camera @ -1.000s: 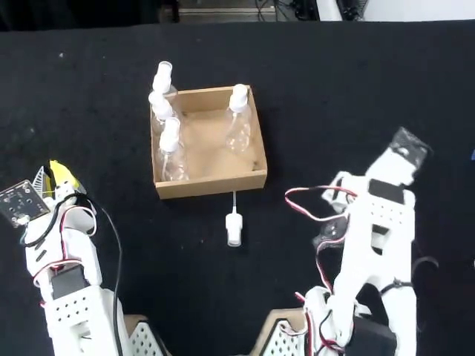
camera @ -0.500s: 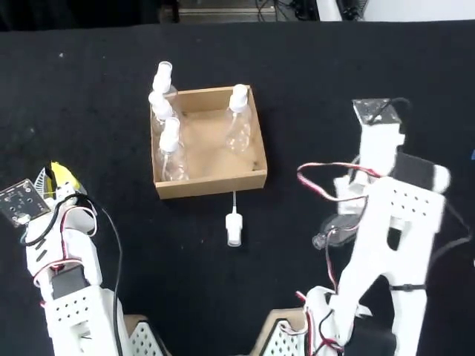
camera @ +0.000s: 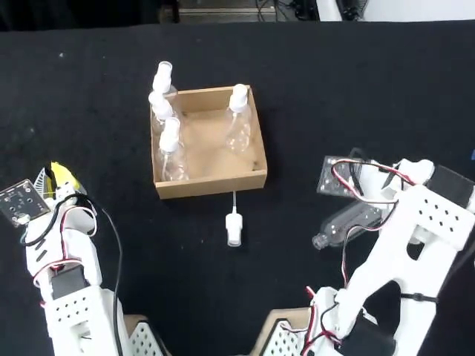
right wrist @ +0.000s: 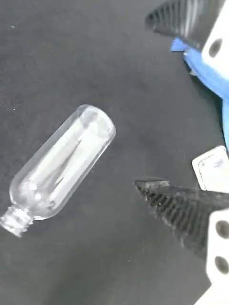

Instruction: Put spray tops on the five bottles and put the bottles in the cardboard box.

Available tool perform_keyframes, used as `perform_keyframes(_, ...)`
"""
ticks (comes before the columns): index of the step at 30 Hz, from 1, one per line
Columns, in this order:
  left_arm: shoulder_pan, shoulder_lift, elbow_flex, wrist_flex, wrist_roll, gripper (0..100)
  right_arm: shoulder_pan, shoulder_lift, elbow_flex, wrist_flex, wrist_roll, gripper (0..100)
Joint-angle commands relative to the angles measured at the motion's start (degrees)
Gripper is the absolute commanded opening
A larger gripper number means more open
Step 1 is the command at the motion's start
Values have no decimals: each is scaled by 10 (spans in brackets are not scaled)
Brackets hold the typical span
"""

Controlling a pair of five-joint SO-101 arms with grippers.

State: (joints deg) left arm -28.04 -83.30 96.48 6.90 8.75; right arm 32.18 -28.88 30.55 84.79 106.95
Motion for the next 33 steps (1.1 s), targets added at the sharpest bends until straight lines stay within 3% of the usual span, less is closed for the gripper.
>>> perform_keyframes(1,7,-5,14,4,-4,58,-40,0,69,-55,15,445)
perform_keyframes(7,7,-5,14,3,-4,58,-57,0,233,-251,14,445)
perform_keyframes(15,7,-5,14,2,-4,58,-56,0,331,-349,15,440)
perform_keyframes(19,7,-5,14,2,-4,58,-57,-4,351,-353,-10,312)
perform_keyframes(23,7,-5,14,2,-4,58,-59,-5,324,-353,-214,160)
perform_keyframes(25,7,-5,14,2,-4,58,-51,-5,289,-352,-383,149)
perform_keyframes(29,7,-5,14,2,-4,58,34,2,228,-316,-713,165)
perform_keyframes(31,7,-5,14,2,-4,58,73,11,202,-286,-793,166)
perform_keyframes(33,7,-5,14,3,-4,58,92,29,178,-265,-806,166)
